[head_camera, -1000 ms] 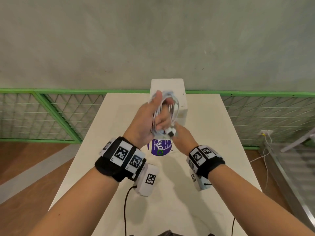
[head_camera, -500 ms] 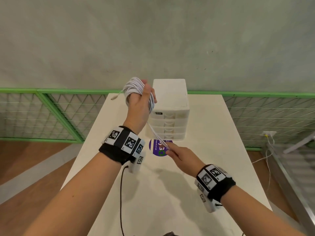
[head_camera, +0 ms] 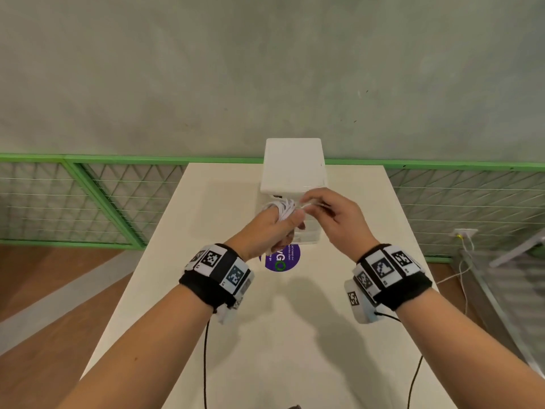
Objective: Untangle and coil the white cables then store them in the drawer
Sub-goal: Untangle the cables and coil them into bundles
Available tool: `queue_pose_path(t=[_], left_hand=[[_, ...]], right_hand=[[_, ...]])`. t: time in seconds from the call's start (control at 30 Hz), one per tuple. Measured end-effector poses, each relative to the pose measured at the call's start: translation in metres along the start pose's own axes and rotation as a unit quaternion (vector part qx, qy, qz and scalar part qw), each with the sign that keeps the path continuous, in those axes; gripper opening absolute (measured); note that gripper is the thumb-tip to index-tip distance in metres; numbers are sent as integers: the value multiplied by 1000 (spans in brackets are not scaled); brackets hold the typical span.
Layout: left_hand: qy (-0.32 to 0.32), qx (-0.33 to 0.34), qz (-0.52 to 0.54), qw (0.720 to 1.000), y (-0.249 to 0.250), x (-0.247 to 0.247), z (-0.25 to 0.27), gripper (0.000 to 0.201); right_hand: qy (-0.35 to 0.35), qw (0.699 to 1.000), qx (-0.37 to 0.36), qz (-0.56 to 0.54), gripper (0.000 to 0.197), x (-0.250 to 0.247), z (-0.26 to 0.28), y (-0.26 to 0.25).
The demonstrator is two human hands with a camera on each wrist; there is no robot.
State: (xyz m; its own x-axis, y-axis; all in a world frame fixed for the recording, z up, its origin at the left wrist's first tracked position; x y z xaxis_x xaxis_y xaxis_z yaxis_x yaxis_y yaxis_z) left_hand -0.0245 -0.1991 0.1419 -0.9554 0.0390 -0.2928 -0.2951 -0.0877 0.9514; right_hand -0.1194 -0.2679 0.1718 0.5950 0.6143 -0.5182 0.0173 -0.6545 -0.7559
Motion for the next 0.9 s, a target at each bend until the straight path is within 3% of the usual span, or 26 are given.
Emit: queue_pose_path(t=[0.1,0.23,0.37,0.5,0.67,0.8,0.9], left_hand=[[-22,-8,72,997,2,10,3,21],[-67,-7,174,982,3,12,11,30],[-109,14,242,964,14,16,20,40],[-114,31,309,944,17,13,26,30],[-148,74,336,927,25,14,35,18],[-168,88,338,922,32,13,41,7],[-177,70,314,930,33,12,44,15]], right_hand=[[-31,999,30,-8,31,10,-8,6],[-72,995,48,-51,36,26,-13,7],[-58,988,45,-138,40,34,-15,-7],[-56,977,63,-197,45,39,-15,-16],[-63,962,44,-262,69,48,-9,-28],[-43,942,77,-323,70,56,-3,-23],[-27,929,92,-356,63,58,3,-22]])
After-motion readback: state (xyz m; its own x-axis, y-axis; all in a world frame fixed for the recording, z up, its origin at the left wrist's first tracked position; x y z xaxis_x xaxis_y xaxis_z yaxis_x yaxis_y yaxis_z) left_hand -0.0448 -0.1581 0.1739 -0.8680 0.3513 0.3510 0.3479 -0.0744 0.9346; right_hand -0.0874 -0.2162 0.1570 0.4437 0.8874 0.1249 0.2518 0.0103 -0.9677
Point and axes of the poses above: each hand's wrist, its own z-axis away from the middle knuckle, its own x-axis out of the palm, y = z × x, the point moved 8 cm from there along -z, towards the middle knuckle, and after that the axes turned 10 degrees about -y, right-handed, at the moved point
